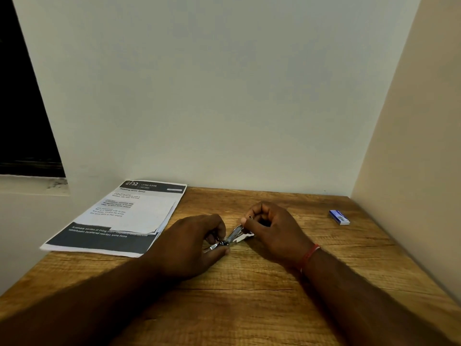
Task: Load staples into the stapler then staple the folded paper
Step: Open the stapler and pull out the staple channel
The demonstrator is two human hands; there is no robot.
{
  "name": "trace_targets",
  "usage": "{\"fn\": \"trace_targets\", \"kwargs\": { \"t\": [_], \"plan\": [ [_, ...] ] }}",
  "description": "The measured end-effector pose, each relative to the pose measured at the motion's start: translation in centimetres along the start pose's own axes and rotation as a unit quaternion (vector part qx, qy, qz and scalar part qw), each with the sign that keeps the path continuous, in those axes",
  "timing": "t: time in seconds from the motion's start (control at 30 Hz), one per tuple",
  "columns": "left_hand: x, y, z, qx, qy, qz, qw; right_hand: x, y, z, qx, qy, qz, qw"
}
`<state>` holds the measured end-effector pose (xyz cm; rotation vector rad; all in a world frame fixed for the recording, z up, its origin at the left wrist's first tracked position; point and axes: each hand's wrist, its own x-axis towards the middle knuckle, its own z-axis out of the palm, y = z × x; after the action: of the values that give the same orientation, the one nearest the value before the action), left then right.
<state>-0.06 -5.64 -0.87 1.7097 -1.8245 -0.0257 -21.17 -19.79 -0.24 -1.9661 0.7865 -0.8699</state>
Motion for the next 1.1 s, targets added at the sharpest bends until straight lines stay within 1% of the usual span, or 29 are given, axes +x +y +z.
{"fn": "trace_targets", "kwargs": {
  "t": [0.07,0.13,0.27,0.43,0.53,0.6,0.73,0.87,1.1],
  "plan": [
    [0.1,-0.2,-0.1,-0.001,0.001,-0.012,1.000,-0.1,0.0,0.0,0.006,-0.011,0.009,1.000],
    [0.1,-0.2,-0.2,-0.011,0.012,-0.023,1.000,-0.3,-0.1,0.1,0.037,-0.023,0.027,0.999],
    [0.1,0.1,-0.1,-0.066,0.044,-0.057,0.995,-0.3,-0.3,0.0,0.039,-0.023,0.028,0.999],
    [0.4,0.2,0.0,-0.125,0.018,-0.097,0.987,-0.4,-0.5,0.1,0.029,-0.017,0.010,0.999],
    [0.5,0.3,0.0,-0.149,-0.001,-0.130,0.980,-0.3,-0.4,0.2,0.068,-0.012,0.018,0.997],
    [0.6,0.3,0.1,-0.173,-0.013,-0.151,0.973,-0.3,-0.3,0.2,0.072,-0.007,0.010,0.997],
    [0.8,0.0,0.2,-0.202,-0.020,-0.146,0.968,-0.1,-0.3,0.2,0.099,0.004,0.004,0.995],
    [0.9,-0.6,0.4,-0.238,-0.018,-0.151,0.959,0.0,-0.2,0.0,0.080,0.005,-0.009,0.997],
    [1.0,-0.3,0.0,-0.242,0.018,-0.140,0.960,0.0,-0.2,0.2,0.039,0.037,-0.022,0.998]
  ]
}}
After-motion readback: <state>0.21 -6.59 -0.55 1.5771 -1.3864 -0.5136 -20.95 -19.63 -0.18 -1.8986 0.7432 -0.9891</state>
